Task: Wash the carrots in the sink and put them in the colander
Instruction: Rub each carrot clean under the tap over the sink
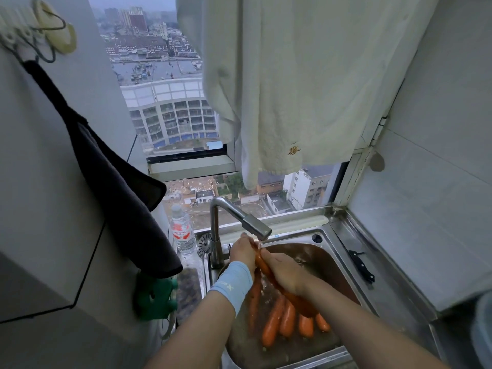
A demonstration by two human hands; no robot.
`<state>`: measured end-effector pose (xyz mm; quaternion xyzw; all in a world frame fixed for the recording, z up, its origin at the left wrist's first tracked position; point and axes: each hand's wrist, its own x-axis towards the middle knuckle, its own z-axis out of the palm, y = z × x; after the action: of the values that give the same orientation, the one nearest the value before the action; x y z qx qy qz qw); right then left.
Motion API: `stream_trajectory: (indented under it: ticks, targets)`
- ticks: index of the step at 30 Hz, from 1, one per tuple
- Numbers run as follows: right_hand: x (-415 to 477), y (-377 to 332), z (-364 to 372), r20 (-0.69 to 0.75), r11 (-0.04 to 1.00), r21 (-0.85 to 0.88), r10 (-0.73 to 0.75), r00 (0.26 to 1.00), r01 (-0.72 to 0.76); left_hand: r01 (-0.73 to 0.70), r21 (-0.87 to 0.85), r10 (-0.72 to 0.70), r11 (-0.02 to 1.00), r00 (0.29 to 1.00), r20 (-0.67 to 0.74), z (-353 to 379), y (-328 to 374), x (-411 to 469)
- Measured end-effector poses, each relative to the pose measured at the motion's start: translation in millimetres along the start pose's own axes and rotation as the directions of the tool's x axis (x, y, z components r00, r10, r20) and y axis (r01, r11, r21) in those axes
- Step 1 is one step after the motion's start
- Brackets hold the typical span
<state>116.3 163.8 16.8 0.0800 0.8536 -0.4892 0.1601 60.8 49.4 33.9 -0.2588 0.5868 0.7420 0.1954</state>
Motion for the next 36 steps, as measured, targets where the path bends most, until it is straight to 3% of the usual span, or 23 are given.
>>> stream_trajectory:
  ticks: [2,5,9,11,14,19,21,24,27,29,34,36]
  targets:
    - [0.5,-1.7,-2.6,0.02,0.999,-0.015,0.031,0.999,-0.03,0.072,-0.075,-0.069,0.995,0.997,0.042,-2.6,2.7,-2.5]
    - [4.7,0.4,-8.0,0.062,0.994,0.027,0.108,0.992,-0.109,0.125,-0.182,-0.085,0.975,0.973,0.214,-9.2,-3.9,-3.5]
    - [8.8,5.6,-10.6,0.057,0.98,0.122,0.149,0.987,-0.155,-0.017,0.045,0.001,0.999,0.941,0.338,-15.3,-22.9,-3.8]
    - [9.4,4.3,-8.9,0.054,0.985,0.113,0.129,0.99,-0.134,-0.1,0.209,0.04,0.973,0.961,0.273,-13.2,-26.3,-4.5]
    - [8.4,-2.7,-3.0,0.041,0.99,0.1,0.094,0.995,-0.097,-0.136,0.316,0.104,0.939,0.988,0.117,-8.6,-19.1,-0.6]
    - [4.5,-7.8,5.9,0.085,0.978,0.196,0.06,0.995,-0.075,-0.119,0.191,0.132,0.974,0.99,-0.056,-5.1,-5.0,2.6]
    - [3.6,-6.6,5.2,0.082,0.975,0.216,0.041,0.996,-0.058,-0.089,0.135,0.095,0.987,0.995,-0.036,-8.2,-2.2,5.0]
    - [3.5,-3.7,-0.3,0.065,0.966,0.256,0.028,0.998,-0.043,0.041,-0.018,-0.039,0.999,0.991,0.128,-14.7,0.5,3.8]
    - [6.0,-1.8,-3.7,0.085,0.973,0.225,0.041,0.995,-0.059,0.038,-0.095,-0.01,0.995,0.959,0.282,-19.8,-2.8,-1.1]
    - [7.6,-0.6,-1.7,0.082,0.975,0.212,0.056,0.995,-0.072,0.02,-0.122,0.019,0.992,0.95,0.31,-21.4,-5.9,-0.4]
    - [5.5,-6.8,4.3,0.024,0.996,0.077,0.038,0.999,-0.04,-0.015,0.048,0.009,0.999,0.994,0.111,-10.9,-4.1,16.2]
    - [4.1,-9.3,2.9,0.027,0.994,0.095,0.049,0.998,-0.052,0.0,0.058,-0.006,0.998,0.995,0.099,-7.6,0.4,16.0]
